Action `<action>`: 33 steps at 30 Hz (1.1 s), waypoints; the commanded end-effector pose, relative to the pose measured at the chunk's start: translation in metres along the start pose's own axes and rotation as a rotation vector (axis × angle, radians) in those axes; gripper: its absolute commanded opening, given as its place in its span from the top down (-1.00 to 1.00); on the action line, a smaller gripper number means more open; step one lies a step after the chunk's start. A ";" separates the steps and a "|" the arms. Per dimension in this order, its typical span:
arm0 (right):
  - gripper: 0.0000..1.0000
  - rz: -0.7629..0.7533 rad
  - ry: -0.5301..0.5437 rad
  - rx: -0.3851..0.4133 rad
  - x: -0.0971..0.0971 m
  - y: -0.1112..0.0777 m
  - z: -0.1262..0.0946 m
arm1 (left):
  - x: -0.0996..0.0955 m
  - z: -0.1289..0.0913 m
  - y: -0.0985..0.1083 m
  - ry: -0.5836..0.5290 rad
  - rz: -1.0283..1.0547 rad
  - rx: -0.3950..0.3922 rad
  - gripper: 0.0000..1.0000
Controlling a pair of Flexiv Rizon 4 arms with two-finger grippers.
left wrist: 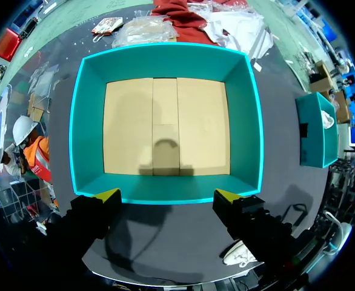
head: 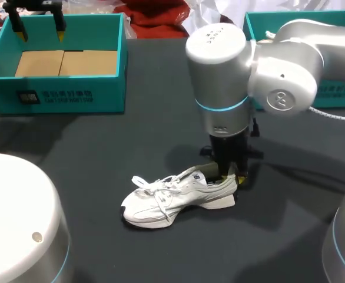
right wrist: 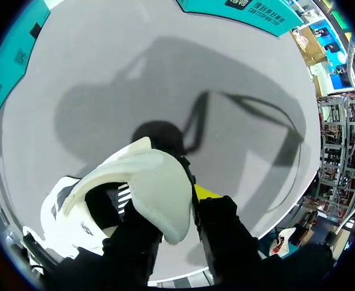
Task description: Take the shoe out of the shoebox, open the shoe tongue, remove and reinsert the insole, then place the shoe into the shoebox
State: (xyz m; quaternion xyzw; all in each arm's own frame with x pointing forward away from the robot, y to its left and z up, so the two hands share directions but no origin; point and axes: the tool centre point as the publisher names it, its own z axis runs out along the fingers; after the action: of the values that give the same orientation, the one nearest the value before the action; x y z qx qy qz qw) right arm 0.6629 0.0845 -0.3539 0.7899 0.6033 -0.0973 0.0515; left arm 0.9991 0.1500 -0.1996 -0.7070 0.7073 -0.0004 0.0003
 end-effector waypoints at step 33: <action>-1.00 0.030 0.367 -0.046 -0.042 0.001 -0.090 | 0.000 0.000 0.000 0.000 0.000 0.000 -1.00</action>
State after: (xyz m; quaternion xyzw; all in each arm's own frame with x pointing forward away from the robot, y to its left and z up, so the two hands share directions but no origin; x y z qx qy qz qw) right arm 0.6684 0.0712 -0.2589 0.8434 0.5371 0.0041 -0.0129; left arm 0.9991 0.1499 -0.1996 -0.7069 0.7073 -0.0004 0.0002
